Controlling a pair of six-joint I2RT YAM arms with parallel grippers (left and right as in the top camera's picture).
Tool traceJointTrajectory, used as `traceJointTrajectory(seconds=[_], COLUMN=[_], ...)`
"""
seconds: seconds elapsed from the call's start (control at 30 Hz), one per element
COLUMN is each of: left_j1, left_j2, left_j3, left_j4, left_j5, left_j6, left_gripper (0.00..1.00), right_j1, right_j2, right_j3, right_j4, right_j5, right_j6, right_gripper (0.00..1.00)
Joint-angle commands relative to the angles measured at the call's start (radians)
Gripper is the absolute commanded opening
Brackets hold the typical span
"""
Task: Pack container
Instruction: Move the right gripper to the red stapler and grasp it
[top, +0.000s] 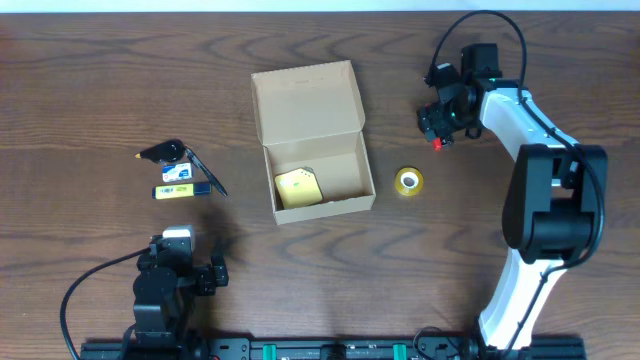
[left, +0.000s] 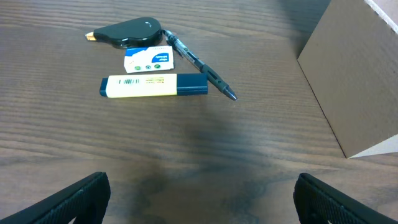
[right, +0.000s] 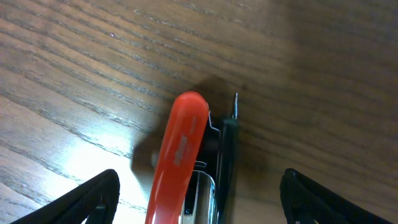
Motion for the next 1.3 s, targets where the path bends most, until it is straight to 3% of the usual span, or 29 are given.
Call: traceJointTrajectory(seconds=[0.0,0.4,0.53,0.63,0.7,0.93,1.13,1.2,1.27], left_j1=[-0.004,-0.004,-0.004,-0.004,-0.004,-0.004,-0.004,-0.004,-0.004], left_j2=[-0.006,-0.006,-0.006,-0.006,-0.006,-0.006,-0.006,-0.006,-0.006], left_j3=[-0.007,-0.007,-0.007,-0.007,-0.007,-0.007,-0.007,-0.007,-0.007], left_j4=[-0.002,-0.002,-0.002,-0.002,-0.002,-0.002,-0.002,-0.002,-0.002], left_j5=[-0.005,-0.005,-0.005,-0.004,-0.005,-0.005,-0.005,-0.005,-0.005], left_j6=[0.006,0.006,0.006,0.006,0.006,0.006,0.006,0.006,0.006], left_gripper=[0.95,0.95,0.95,0.95,0.95,0.95,0.95,0.95,0.95], right_j1=[0.01,0.009,0.009,0.009,0.009,0.009,0.01,0.01,0.011], right_j2=[0.023,0.052,0.052,0.053,0.053,0.053,0.052,0.052,0.048], right_j3=[0.01,0.008,0.008,0.008,0.008,0.008,0.008,0.008,0.008], right_j4=[-0.002,0.018,0.027,0.03,0.035,0.041,0.039,0.04,0.039], right_j5=[-0.011,-0.012,-0.012,-0.012,-0.012,-0.019,-0.019,-0.019,-0.019], right_j6=[-0.005,-0.005,-0.005,-0.005,-0.004,0.004,0.013,0.047,0.085], right_gripper=[0.84,0.83,0.79,0.68,0.55,0.35,0.09,0.02,0.01])
